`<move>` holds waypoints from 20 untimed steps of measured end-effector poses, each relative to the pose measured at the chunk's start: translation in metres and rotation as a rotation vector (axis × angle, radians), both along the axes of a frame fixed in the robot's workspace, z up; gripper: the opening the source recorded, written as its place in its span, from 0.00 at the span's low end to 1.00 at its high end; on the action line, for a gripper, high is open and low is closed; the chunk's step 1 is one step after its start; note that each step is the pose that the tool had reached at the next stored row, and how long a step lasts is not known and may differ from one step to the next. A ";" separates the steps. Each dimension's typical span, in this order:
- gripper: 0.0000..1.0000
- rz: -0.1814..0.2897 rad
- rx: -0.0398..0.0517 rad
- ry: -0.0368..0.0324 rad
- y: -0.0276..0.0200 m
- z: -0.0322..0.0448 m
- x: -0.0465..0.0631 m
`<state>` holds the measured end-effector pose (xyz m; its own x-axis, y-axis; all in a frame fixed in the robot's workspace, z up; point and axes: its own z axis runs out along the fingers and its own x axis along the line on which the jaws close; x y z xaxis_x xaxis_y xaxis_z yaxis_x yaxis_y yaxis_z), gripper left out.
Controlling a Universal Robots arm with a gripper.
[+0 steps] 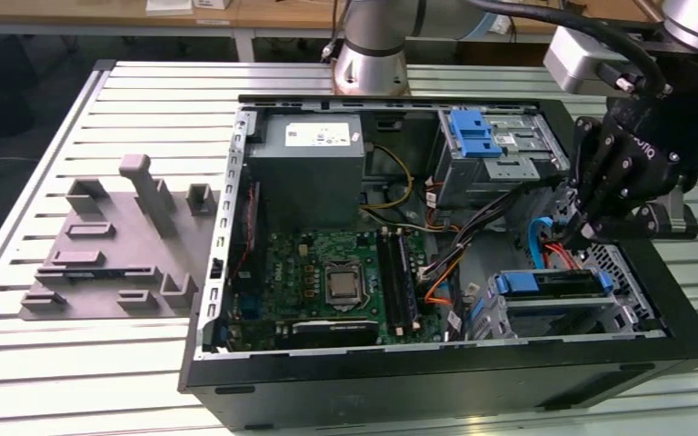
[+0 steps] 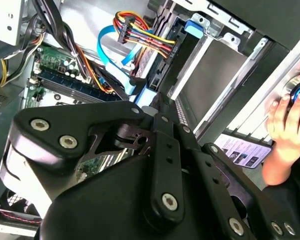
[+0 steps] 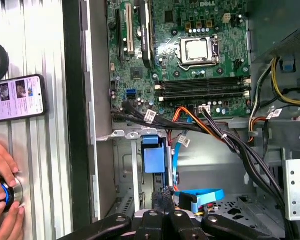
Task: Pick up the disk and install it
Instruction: 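Insert the second disk wire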
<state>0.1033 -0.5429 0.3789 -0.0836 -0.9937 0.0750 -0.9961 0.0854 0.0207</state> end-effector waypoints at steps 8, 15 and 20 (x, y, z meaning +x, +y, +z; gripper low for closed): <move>0.11 0.000 -0.0003 -0.0001 0.0059 0.0006 -0.001; 0.11 0.000 -0.0001 -0.0001 0.0125 0.0064 -0.002; 0.11 0.000 -0.0002 -0.0001 0.0158 0.0068 -0.002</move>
<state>0.1016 -0.5270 0.3858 -0.0836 -0.9937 0.0751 -0.9961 0.0854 0.0206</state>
